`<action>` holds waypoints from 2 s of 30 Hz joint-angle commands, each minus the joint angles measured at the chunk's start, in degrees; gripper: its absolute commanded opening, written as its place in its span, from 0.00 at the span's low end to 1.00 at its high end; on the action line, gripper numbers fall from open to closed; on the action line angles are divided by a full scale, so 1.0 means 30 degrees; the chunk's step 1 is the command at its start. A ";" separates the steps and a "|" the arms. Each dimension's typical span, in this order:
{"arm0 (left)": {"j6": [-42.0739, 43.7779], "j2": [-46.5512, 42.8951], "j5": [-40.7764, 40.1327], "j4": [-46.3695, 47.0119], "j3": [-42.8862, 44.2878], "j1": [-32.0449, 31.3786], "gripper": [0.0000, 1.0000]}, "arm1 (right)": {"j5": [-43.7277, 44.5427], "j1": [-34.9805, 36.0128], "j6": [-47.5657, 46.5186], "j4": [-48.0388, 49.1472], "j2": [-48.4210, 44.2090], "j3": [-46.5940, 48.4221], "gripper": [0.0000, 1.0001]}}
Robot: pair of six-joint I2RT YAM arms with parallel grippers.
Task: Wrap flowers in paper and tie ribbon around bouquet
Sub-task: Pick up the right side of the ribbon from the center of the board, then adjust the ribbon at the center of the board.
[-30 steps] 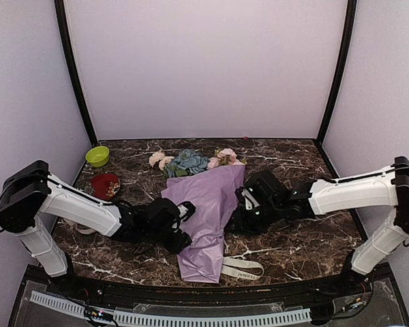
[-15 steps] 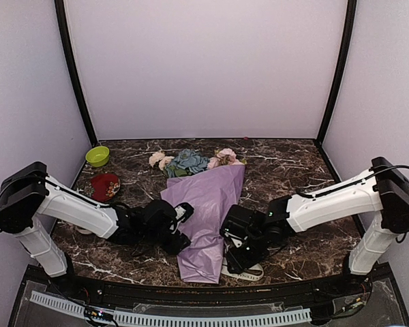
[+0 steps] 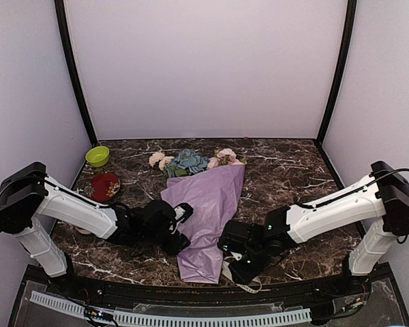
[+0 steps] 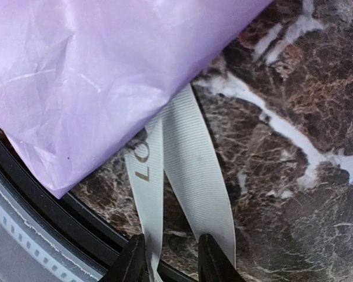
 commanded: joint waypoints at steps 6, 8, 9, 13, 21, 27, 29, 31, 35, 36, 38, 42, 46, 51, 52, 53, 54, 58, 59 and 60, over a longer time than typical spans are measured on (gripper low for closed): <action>-0.0042 0.0264 0.0511 -0.2572 -0.0660 -0.0066 0.50 | 0.0437 0.0810 0.0122 -0.1117 0.0443 -0.0234 0.00; -0.0002 0.0256 0.0521 -0.2616 -0.0658 -0.0051 0.50 | 0.0891 0.0784 0.0221 -0.1447 0.0363 0.0121 0.00; -0.0007 0.0251 0.0500 -0.2624 -0.0679 -0.0064 0.50 | 0.1397 0.0686 0.0308 -0.1796 0.0205 0.0342 0.00; -0.0055 0.0230 0.0434 -0.2639 -0.0836 -0.0066 0.50 | 0.3970 -0.1714 0.0451 -0.2985 -0.1835 0.0666 0.00; -0.0188 0.0406 0.0437 -0.2665 -0.0694 -0.0062 0.49 | 0.7079 -1.1791 -0.1845 0.3583 -0.3981 0.0826 0.00; 0.0163 0.0517 0.0460 -0.2868 -0.0434 -0.0066 0.49 | 0.7759 -1.7944 -0.3274 0.5600 -0.4360 0.4525 0.00; 0.0350 0.0747 0.0353 -0.2843 -0.0292 -0.0066 0.49 | 0.8595 -1.9457 -0.4012 0.5374 -0.4874 0.6259 0.00; 0.0494 0.1017 0.0304 -0.2872 -0.0028 -0.0066 0.49 | 0.8774 -2.0700 -0.4388 0.5069 -0.5496 0.8212 0.00; 0.0599 0.1474 0.0631 -0.2675 0.0332 -0.0066 0.48 | 0.7561 -2.0788 -0.5570 0.5364 -0.6724 1.0547 0.00; 0.0577 0.1505 0.0722 -0.2602 0.0320 -0.0066 0.48 | 0.6754 -2.0233 -0.5770 0.5625 -0.6837 1.0540 0.00; 0.0533 0.1453 0.0890 -0.2330 0.0145 -0.0062 0.48 | 0.4294 -1.8462 -0.5922 0.6370 -0.6746 0.9754 0.00; 0.0415 0.1209 0.0959 -0.1947 -0.0292 -0.0066 0.47 | -0.0567 -1.3142 -0.5670 0.8248 -0.4029 0.8922 0.00; 0.0402 0.0761 0.0666 -0.1896 -0.0488 -0.0066 0.47 | -0.4360 -0.9559 -0.4704 0.9141 0.1051 1.0915 0.00; 0.0339 0.0121 0.0510 -0.1559 -0.0900 -0.0066 0.47 | -0.6049 -0.8356 -0.2326 0.9981 0.6093 1.2460 0.00; 0.0336 -0.0004 0.0509 -0.1500 -0.0943 -0.0066 0.47 | -0.6040 -0.8407 -0.1739 1.0476 0.6502 1.2076 0.00; 0.0335 -0.0078 0.0491 -0.1401 -0.1000 -0.0066 0.47 | -0.6032 -0.8431 -0.1318 1.0948 0.6865 1.1639 0.00; 0.0309 -0.0153 0.0503 -0.1264 -0.1066 -0.0051 0.47 | -0.6020 -0.8445 -0.1027 1.1362 0.7258 1.1288 0.00; 0.0407 -0.0388 0.0646 -0.0847 -0.1169 -0.0065 0.47 | -0.6928 -0.8411 -0.0892 1.1412 0.9166 1.1093 0.00; 0.0458 -0.0511 0.0563 -0.0909 -0.1113 -0.0066 0.48 | -0.6864 -0.8417 -0.0908 1.1230 0.9472 1.1022 0.00; 0.0508 -0.0695 0.0381 -0.1067 -0.0996 -0.0091 0.48 | -0.6548 -0.8433 -0.0917 1.1046 0.9653 1.0889 0.00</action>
